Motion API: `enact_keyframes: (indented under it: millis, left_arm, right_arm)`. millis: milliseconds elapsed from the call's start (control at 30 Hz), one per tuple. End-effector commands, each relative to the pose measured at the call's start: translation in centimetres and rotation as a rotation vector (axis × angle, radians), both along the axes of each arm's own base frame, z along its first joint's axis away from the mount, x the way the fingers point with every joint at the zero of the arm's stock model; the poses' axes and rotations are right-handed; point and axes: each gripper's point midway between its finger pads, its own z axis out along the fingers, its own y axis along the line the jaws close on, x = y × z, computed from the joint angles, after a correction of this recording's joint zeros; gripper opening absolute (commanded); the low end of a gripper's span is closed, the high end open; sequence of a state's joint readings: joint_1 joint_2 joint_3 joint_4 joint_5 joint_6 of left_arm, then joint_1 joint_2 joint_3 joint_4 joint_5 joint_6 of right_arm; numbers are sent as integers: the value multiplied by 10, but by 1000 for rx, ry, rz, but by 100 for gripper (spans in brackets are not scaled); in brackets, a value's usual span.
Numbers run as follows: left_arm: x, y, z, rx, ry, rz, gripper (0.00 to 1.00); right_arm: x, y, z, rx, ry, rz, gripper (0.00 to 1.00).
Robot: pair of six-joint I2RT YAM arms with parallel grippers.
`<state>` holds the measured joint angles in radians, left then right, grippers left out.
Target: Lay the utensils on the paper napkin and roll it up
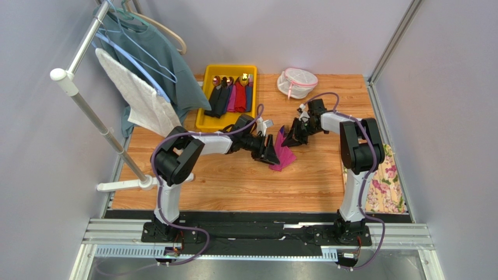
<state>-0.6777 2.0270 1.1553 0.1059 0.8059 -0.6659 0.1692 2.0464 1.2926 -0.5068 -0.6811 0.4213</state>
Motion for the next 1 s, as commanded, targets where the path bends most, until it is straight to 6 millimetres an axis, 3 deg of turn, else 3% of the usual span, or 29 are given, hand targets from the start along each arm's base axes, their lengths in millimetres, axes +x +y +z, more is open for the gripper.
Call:
enact_keyframes:
  millis: [0,33,67,267,400,433,500,533,600,733,800,833,900,967]
  left_arm:
    - [24,4,56,-49,-228,55,62]
    - [27,6,60,-45,-247,66,63]
    - [29,9,69,-40,-269,71,74]
    - [53,30,93,-16,-350,136,84]
    - [61,45,97,46,-435,177,87]
    - [71,52,97,72,-453,230,87]
    - [80,56,109,49,-517,277,88]
    - [86,61,113,47,-552,301,96]
    - [97,69,131,0,-647,343,99]
    - [101,73,181,-133,-867,281,99]
    - [98,81,189,-171,-838,204,99]
    - [80,78,198,-272,-768,117,99]
    - [87,86,210,-340,-746,137,99]
    - [82,89,226,-392,-759,124,99]
  right_arm:
    - [12,7,33,93,-120,19,0]
    - [13,7,37,101,-129,19,0]
    - [13,9,42,112,-139,25,0]
    - [15,11,69,139,-220,51,0]
    - [15,11,81,148,-256,64,0]
    - [15,12,83,149,-264,69,0]
    - [15,13,91,157,-288,82,0]
    - [15,13,95,161,-296,87,0]
    - [14,14,108,176,-327,108,0]
    - [14,18,145,210,-422,166,0]
    - [9,20,167,237,-471,203,0]
    - [7,21,176,247,-492,220,0]
    - [0,25,204,269,-562,269,0]
    - [-8,29,228,291,-612,318,0]
